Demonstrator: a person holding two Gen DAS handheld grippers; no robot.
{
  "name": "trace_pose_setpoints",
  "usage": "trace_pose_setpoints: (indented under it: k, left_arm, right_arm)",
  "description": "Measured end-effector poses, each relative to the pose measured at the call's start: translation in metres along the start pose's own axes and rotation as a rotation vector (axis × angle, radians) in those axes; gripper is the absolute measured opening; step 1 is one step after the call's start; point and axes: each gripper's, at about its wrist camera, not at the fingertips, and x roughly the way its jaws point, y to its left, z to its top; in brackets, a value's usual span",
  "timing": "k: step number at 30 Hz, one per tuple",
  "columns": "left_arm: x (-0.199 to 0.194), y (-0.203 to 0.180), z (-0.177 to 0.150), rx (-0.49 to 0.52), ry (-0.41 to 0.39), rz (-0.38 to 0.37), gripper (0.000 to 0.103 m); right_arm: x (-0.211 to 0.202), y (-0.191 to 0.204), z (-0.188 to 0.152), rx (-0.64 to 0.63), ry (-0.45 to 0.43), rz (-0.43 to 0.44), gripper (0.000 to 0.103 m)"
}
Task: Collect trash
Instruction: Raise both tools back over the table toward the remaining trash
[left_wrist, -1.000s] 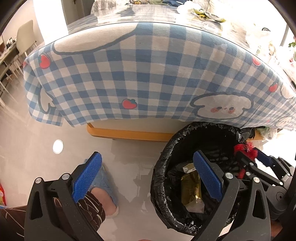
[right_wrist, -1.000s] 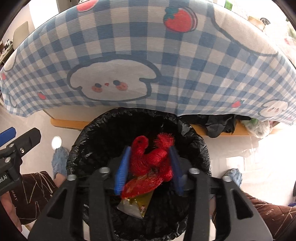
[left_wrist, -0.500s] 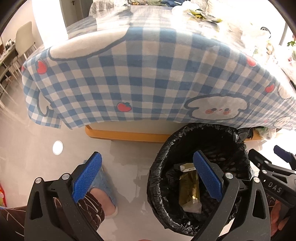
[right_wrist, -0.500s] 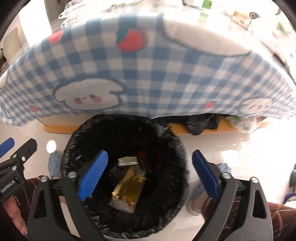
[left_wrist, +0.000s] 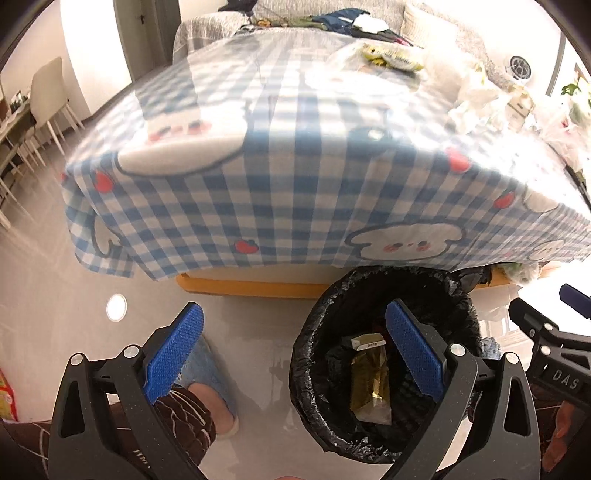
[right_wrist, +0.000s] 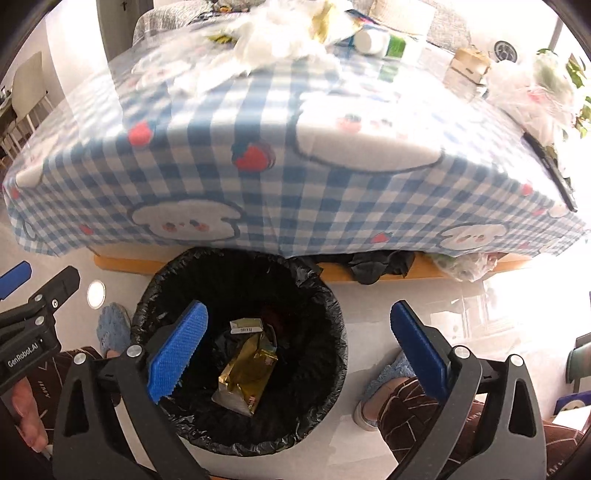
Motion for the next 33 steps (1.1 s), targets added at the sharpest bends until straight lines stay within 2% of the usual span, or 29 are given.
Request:
trace_pose_setpoints:
  k: [14,19,24,28,33]
  left_arm:
    - [-0.036,0.002,0.036,-0.017,-0.06,0.002,0.097]
    - [-0.042,-0.002,0.065,-0.005,-0.082,-0.014,0.097]
    - [-0.05,-0.007,0.091,0.024,-0.106,0.011,0.097]
    - [-0.05,-0.009,0.11,-0.006,-0.087,-0.034,0.097]
    - [-0.05,-0.016,0.138,0.015,-0.118,-0.01,0.097]
  right_arm:
    - [-0.058,-0.024,0.031,0.063,-0.149,0.037,0.095]
    - [-0.073,-0.027,0.055,0.043,-0.202,0.047,0.095]
    - [-0.086,-0.027,0.081,0.027,-0.248,0.047,0.095]
    - [-0.089,-0.026,0.101,0.017,-0.262,0.055,0.095]
    - [-0.089,-0.023,0.128,-0.011,-0.293,0.045,0.095]
